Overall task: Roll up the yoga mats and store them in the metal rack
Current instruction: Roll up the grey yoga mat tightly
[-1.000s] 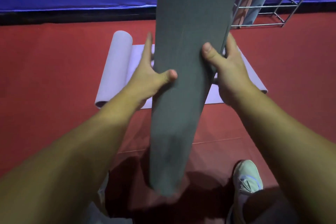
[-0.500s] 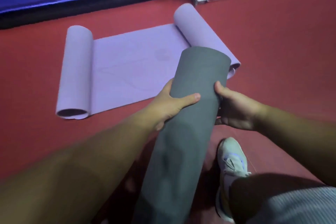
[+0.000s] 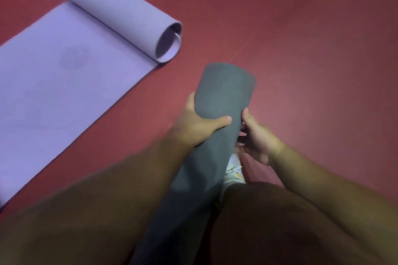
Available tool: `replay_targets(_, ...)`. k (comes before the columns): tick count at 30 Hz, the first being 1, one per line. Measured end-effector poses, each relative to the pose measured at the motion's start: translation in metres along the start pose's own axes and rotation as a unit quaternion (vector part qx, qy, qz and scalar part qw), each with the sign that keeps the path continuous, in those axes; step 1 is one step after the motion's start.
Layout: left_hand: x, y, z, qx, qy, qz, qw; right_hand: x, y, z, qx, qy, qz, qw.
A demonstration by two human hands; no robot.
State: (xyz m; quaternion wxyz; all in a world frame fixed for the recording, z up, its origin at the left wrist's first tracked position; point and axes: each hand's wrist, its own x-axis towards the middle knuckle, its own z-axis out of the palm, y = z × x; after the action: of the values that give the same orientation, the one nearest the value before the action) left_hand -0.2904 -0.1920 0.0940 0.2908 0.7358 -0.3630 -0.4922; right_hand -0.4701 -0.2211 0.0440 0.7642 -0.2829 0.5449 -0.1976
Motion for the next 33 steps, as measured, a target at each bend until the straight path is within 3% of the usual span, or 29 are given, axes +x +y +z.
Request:
replay_targets(5, 0.012, 0.026, 0.032, 0.198, -0.065, 0.015, 0.978, -0.006, 0.035, -0.030, 0.063, 0.066, -0.015, 0.996)
replay_targets(9, 0.009, 0.038, 0.074, 0.389, -0.096, 0.006, 0.916, -0.022, 0.071, -0.060, 0.075, 0.130, -0.032, 0.988)
replay_targets(12, -0.002, 0.049, 0.100, 0.467, -0.117, 0.015, 0.877, -0.035, 0.094, -0.090, -0.017, 0.209, -0.071, 0.975)
replay_targets(15, -0.010, 0.053, 0.119, 0.524, -0.137, 0.036, 0.840, -0.049, 0.112, -0.118, -0.162, 0.345, -0.080, 0.921)
replay_targets(18, -0.017, 0.053, 0.131, 0.559, -0.148, 0.056, 0.814, -0.062, 0.131, -0.142, -0.316, 0.455, 0.008, 0.833)
replay_targets(20, -0.019, 0.052, 0.133, 0.568, -0.150, 0.067, 0.806, -0.067, 0.142, -0.156, -0.353, 0.483, 0.113, 0.793)
replay_targets(23, -0.019, 0.050, 0.132, 0.570, -0.148, 0.065, 0.806, -0.069, 0.155, -0.173, -0.334, 0.474, 0.183, 0.794)
replay_targets(30, -0.018, 0.048, 0.125, 0.556, -0.141, 0.065, 0.816, -0.070, 0.147, -0.189, -0.336, 0.493, 0.170, 0.784)
replay_targets(33, -0.015, 0.048, 0.121, 0.549, -0.143, 0.062, 0.822, -0.057, 0.128, -0.173, -0.262, 0.534, 0.087, 0.799)
